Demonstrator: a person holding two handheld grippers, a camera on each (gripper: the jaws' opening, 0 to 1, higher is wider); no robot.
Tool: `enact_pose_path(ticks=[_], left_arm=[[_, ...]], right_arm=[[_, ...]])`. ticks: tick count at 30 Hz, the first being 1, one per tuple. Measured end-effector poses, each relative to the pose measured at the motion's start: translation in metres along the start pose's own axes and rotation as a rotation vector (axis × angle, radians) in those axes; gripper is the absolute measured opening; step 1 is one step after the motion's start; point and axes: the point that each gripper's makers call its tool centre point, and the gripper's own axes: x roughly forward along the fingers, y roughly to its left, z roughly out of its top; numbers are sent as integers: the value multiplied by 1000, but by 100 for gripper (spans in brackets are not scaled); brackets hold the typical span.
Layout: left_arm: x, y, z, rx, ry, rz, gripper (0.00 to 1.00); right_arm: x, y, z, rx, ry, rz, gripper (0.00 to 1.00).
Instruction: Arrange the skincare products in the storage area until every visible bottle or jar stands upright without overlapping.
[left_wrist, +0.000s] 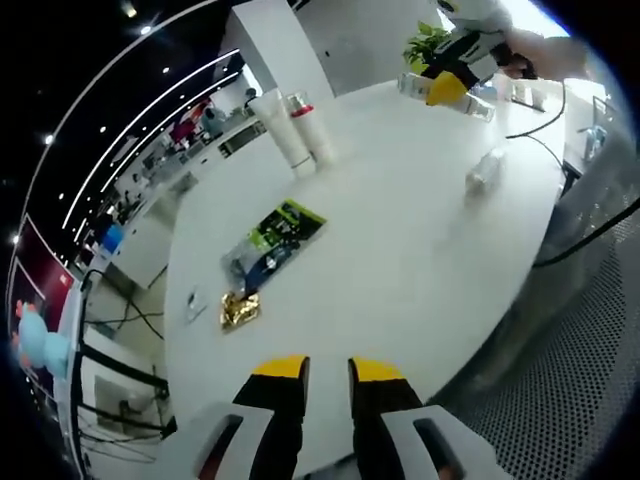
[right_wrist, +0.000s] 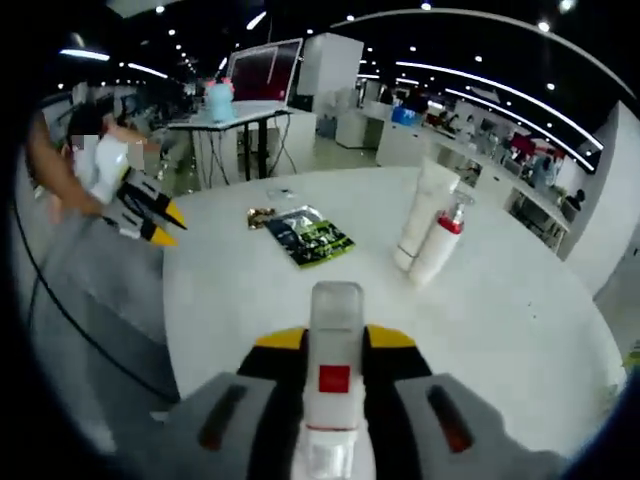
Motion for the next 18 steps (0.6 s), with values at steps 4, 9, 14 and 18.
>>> enact_pose_path(ticks=[4, 9, 14, 18], left_arm=[[-2, 8, 5, -106, -4, -5, 17], [-7, 15, 10, -176, -10, -26, 22], [-16, 16, 38, -270, -81, -46, 28], [-23, 2, 80, -389, -201, -142, 32]], right_arm=[[-18, 2, 14, -17, -50, -14, 20], [-34, 7, 36, -43, -131, 1, 20], [-37, 19, 50, -59, -173, 23, 20], [-34, 36, 59, -105, -199, 60, 20]])
